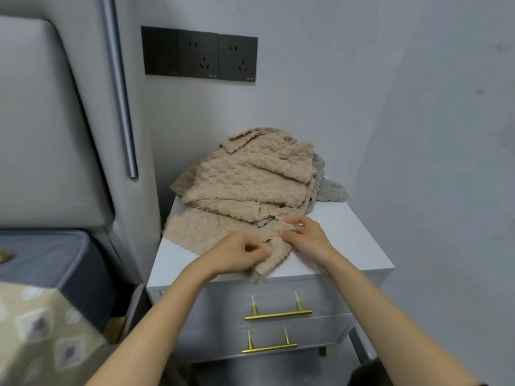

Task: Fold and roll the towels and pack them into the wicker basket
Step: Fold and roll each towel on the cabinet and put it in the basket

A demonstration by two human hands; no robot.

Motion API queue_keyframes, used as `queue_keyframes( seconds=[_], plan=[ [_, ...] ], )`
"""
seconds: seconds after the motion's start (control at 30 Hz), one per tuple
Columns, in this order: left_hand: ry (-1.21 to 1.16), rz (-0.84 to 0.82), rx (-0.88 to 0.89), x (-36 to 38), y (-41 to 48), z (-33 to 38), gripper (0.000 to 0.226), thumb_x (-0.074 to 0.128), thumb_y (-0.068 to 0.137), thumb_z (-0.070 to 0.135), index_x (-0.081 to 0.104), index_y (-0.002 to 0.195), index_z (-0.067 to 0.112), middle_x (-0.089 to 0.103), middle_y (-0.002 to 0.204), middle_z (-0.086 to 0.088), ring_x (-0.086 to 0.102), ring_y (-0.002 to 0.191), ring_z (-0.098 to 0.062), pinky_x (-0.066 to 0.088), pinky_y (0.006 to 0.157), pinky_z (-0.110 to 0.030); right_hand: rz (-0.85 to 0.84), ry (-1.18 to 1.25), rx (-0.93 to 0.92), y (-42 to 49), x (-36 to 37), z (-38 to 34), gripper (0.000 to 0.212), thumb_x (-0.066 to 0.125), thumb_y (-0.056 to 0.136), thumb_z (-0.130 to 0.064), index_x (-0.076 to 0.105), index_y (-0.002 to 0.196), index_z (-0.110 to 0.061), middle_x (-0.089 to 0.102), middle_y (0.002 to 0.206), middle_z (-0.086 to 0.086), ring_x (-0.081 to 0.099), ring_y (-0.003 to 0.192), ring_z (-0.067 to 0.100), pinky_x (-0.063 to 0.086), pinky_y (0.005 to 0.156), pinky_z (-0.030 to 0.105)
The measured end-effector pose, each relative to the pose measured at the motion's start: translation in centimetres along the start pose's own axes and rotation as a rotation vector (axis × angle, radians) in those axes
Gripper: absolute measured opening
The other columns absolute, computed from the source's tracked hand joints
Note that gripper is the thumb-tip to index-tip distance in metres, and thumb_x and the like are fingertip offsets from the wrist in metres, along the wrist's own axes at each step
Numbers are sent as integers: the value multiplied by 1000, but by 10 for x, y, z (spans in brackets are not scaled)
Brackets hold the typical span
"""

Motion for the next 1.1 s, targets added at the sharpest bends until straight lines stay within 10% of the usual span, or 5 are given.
queue_keyframes(
  seconds=[0.17, 0.3, 0.67, 0.83, 1.1],
  plan=[
    [494, 514, 133, -29, -1, 6, 22, 55, 93, 27, 64, 113, 23, 62, 108, 7, 51, 101, -10, 44, 84, -28, 65, -81, -80, -9, -11, -11, 30, 68, 83, -12, 61, 111, -19, 59, 90, -4, 59, 91, 17, 50, 83, 32],
    [626, 342, 248, -20, 22, 3, 58, 62, 87, 42, 39, 140, 40, 24, 154, 7, 10, 144, -23, 16, 115, -51, 112, -110, -93, -17, -19, -14, 28, 74, 79, -14, 58, 101, -20, 63, 89, 1, 64, 86, 20, 54, 80, 37],
    [635, 234, 75, -9, 68, -6, 58, 36, 100, 14, 21, 146, 47, -2, 160, 9, -17, 145, -33, -4, 113, -63, 79, -197, -99, -26, -54, -20, 22, 72, 82, -11, 63, 99, -20, 64, 80, 1, 65, 73, 14, 57, 80, 34],
    [656, 327, 85, -7, 69, 11, 66, 48, 92, 10, 30, 144, 44, 8, 160, 8, -7, 146, -33, 2, 113, -63, 327, -529, -326, -36, -80, -34, 32, 48, 90, -1, 75, 98, -17, 69, 96, -2, 56, 85, 8, 31, 67, 13],
    [827, 355, -70, -8, 74, -6, 56, 40, 99, 28, 18, 148, 45, 1, 161, 5, -10, 144, -43, 4, 110, -69, 782, -205, -332, -65, -151, -41, 36, 34, 90, 6, 61, 89, -18, 50, 106, 4, 43, 93, 3, 28, 82, 12]
  ],
)
Point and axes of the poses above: each hand's wrist, its own y-axis towards the middle knuckle, its own x-axis out of the palm, z = x × y, the point moved 6 cm from there along y, towards the middle knuckle
